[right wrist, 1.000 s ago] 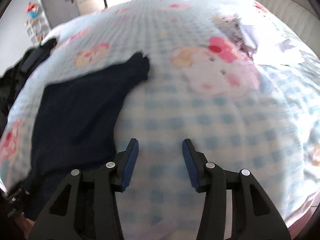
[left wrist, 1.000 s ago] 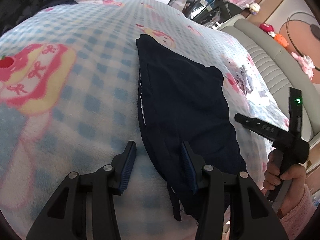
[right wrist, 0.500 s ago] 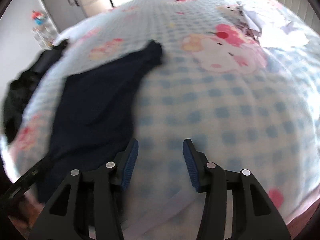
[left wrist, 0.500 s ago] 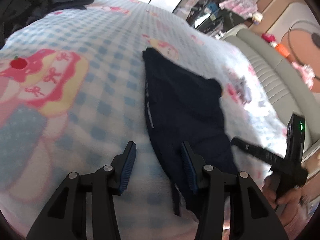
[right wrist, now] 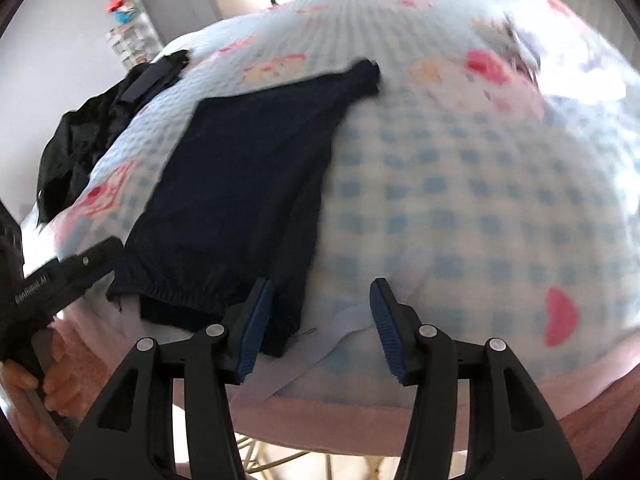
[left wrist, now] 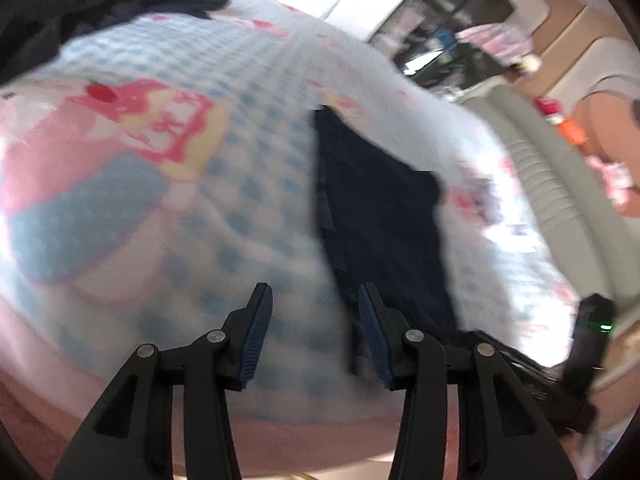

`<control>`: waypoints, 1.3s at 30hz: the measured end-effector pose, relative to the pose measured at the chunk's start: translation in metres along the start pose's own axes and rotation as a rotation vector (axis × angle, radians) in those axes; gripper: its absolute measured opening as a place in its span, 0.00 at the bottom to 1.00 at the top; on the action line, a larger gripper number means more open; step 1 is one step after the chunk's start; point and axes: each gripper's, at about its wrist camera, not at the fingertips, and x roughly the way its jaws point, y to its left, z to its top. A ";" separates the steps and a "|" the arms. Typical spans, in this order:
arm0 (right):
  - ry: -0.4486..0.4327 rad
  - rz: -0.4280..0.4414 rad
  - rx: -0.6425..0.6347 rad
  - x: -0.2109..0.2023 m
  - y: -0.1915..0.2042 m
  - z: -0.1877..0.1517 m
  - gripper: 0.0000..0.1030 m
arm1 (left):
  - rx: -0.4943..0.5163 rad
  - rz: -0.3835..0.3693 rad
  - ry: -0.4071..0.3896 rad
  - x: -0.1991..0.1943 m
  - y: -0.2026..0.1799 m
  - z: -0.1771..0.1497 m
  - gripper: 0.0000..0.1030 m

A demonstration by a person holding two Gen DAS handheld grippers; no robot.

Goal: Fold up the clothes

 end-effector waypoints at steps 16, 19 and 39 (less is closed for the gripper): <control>-0.083 -0.028 0.169 -0.004 -0.015 -0.006 0.54 | -0.055 -0.050 0.004 -0.001 0.004 -0.008 0.46; -0.031 0.078 0.148 0.007 -0.001 -0.005 0.53 | -0.051 -0.103 0.056 0.009 0.002 -0.012 0.46; 0.047 0.226 0.193 0.032 -0.004 -0.009 0.44 | -0.068 -0.114 0.083 0.045 -0.007 -0.016 0.41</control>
